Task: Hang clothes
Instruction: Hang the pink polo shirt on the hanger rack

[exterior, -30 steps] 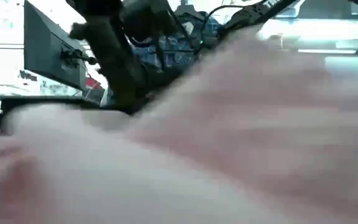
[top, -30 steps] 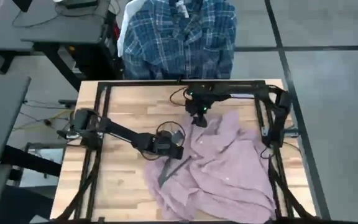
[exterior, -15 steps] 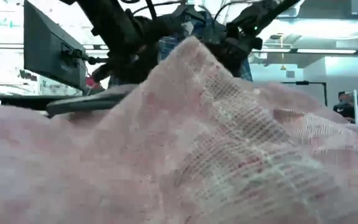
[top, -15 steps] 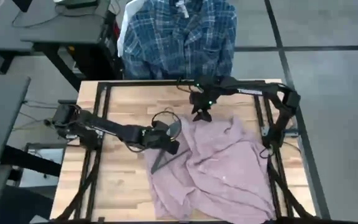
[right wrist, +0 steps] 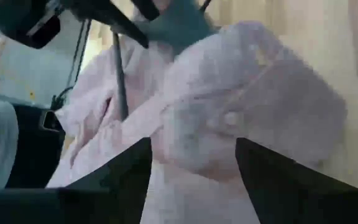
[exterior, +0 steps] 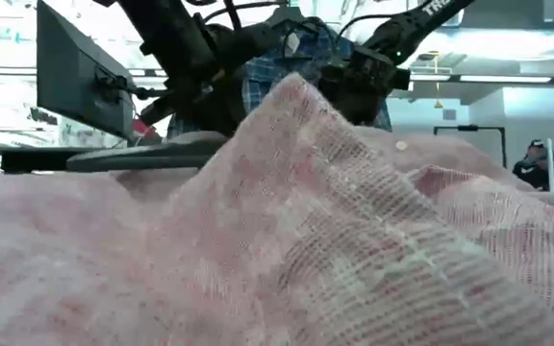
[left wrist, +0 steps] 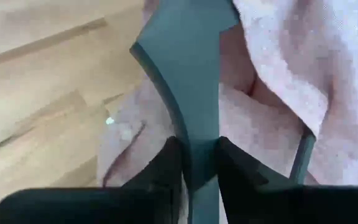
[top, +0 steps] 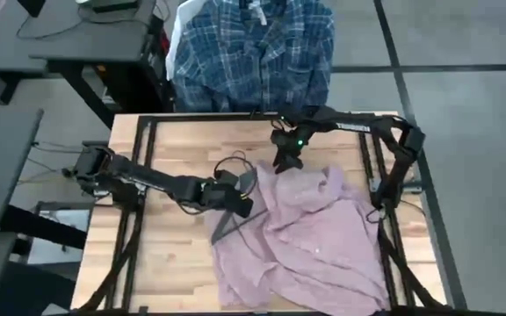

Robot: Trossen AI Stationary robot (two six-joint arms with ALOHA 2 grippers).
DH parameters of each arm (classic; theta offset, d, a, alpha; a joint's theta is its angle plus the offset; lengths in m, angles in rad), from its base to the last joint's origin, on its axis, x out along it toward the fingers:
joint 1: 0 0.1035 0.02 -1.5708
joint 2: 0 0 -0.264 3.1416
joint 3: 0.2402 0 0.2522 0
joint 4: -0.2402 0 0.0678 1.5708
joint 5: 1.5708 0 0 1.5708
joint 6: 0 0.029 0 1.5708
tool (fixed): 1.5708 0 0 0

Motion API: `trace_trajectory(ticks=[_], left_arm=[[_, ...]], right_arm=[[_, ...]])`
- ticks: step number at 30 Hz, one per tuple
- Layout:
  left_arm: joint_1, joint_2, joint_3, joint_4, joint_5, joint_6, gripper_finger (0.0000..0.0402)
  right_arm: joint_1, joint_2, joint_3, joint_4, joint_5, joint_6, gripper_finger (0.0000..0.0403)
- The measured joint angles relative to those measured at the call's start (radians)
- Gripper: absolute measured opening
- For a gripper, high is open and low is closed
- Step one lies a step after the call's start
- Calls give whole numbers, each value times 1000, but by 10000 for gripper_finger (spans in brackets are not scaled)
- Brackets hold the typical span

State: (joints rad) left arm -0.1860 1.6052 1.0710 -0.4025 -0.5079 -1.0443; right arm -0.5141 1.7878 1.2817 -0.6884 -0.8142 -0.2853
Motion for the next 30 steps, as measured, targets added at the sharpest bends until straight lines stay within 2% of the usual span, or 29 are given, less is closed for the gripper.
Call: trace_trajectory(ticks=[6, 11, 17, 20, 24, 25, 30], left_arm=[[2, 0, 0, 12, 0, 6, 55], [2, 0, 0, 33, -2, 16, 55], [4, -1, 1, 66, -2, 37, 54], [3, -2, 3, 74, -5, 36, 13], [4, -3, 3, 68, -9, 36, 3], [4, -6, 3, 71, -4, 36, 3], [15, -41, 2, 48, 76, 54, 3]], right_arm=[[64, 1, -63, 37, 7, -8, 221], [107, 2, -131, 173, 29, 44, 221], [140, 2, -139, 205, 7, 53, 208], [152, 3, -139, 211, 6, 45, 167], [157, 3, -139, 213, 1, 45, 45], [151, 3, -140, 211, 8, 34, 29], [108, -12, -140, 147, 7, -1, 28]])
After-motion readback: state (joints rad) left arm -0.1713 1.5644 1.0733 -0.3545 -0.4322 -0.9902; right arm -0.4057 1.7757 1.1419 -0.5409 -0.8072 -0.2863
